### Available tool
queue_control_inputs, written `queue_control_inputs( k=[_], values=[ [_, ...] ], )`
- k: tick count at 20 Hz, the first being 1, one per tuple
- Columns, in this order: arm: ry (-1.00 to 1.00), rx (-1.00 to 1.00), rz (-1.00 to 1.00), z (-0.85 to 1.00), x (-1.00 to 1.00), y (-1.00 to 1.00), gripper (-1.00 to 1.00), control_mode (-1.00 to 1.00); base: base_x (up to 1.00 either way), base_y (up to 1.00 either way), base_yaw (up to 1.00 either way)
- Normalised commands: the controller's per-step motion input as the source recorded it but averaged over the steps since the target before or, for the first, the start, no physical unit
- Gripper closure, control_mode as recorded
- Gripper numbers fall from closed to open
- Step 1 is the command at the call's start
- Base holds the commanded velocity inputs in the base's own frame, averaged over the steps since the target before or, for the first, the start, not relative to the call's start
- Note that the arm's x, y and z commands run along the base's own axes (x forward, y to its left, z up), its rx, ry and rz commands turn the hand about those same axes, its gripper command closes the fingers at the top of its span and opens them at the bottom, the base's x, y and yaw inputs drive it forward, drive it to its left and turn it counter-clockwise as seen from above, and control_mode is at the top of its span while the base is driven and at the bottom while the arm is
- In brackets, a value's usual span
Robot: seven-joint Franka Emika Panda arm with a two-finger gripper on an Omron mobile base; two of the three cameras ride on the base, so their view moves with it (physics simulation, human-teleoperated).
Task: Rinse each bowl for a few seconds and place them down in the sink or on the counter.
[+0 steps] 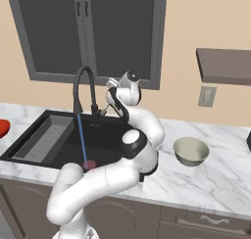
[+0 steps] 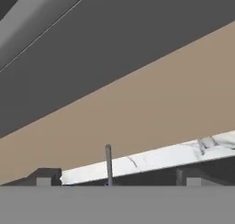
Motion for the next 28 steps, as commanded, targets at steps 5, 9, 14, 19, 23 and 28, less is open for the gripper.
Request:
queue_control_inputs(
  k=[5, 9, 14, 19, 23, 28],
  values=[
    [0.17, -0.02, 0.0, 0.46, -0.51, -0.22, -1.0, -1.0, 0.0, 0.0, 0.0],
    [0.05, -0.04, 0.0, 0.29, -0.7, -0.14, -1.0, -1.0, 0.0, 0.0, 0.0],
    [0.0, -0.02, 0.0, 0.15, -0.79, -0.3, -1.0, -1.0, 0.0, 0.0, 0.0],
    [-0.03, -0.03, 0.0, 0.01, -0.82, -0.3, -1.0, -1.0, 0.0, 0.0, 0.0],
    [-0.06, -0.09, 0.0, 0.06, -0.72, -0.17, -1.0, -1.0, 0.0, 0.0, 0.0],
    [-0.08, -0.16, 0.0, 0.11, -0.71, -0.03, -1.0, -1.0, 0.0, 0.0, 0.0]
  ],
)
